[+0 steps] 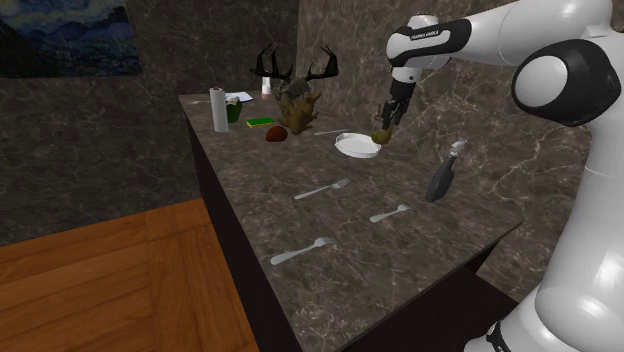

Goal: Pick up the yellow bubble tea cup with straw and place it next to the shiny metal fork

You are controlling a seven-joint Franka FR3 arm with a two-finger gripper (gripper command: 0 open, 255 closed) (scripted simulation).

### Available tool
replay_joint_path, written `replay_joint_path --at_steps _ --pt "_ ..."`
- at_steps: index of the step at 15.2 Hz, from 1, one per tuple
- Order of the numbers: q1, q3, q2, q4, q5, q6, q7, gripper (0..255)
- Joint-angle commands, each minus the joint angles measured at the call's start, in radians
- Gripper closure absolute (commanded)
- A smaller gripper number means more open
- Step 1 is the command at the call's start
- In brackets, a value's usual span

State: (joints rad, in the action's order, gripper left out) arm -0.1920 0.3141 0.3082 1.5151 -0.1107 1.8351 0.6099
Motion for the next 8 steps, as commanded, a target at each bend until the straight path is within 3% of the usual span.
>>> replay_joint_path --at_steps 1,8 --pt "0.000 0.001 -0.005 -0.020 0.002 -0.025 -0.002 255" --pt "-0.006 0.003 0.001 -0.123 0.001 -0.121 -0.005 255"
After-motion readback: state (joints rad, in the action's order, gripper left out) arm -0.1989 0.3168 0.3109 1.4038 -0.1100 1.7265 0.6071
